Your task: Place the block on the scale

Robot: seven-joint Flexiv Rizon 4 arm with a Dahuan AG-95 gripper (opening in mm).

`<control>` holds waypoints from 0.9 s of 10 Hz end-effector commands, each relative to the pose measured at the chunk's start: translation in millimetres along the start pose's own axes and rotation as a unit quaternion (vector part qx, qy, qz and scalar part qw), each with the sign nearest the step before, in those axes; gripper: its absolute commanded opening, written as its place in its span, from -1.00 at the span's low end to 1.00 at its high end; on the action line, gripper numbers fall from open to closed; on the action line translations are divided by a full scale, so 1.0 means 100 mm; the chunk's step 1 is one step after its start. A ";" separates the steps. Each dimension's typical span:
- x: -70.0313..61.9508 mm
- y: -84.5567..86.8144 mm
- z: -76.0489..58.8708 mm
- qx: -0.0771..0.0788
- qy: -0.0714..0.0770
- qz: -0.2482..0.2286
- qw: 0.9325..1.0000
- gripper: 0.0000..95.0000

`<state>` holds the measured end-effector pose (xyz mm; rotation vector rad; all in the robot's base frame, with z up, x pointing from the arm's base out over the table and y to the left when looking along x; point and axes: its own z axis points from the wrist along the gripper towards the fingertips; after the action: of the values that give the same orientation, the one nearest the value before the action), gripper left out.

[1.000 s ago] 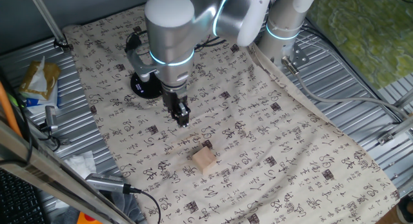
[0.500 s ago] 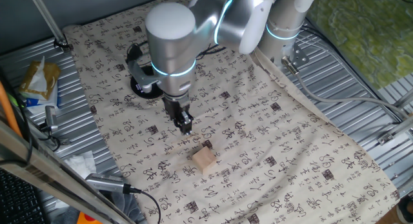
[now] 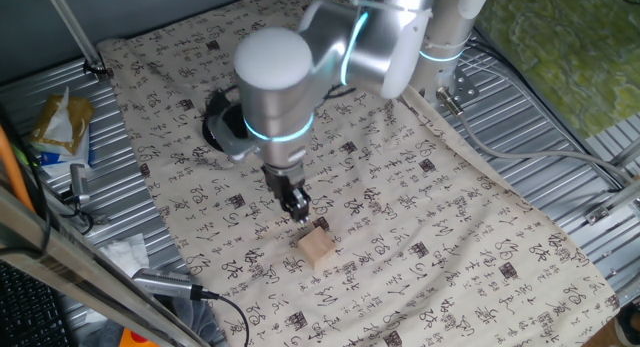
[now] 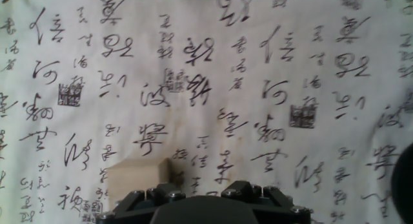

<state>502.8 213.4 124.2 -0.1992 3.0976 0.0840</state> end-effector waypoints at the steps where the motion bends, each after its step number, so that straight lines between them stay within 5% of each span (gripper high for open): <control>1: 0.03 0.10 -0.01 0.001 -0.001 0.007 1.000 0.20; 9: 0.07 0.41 0.08 0.002 -0.002 0.035 0.999 0.20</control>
<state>489.8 254.9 118.8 -0.0870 3.1001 0.0805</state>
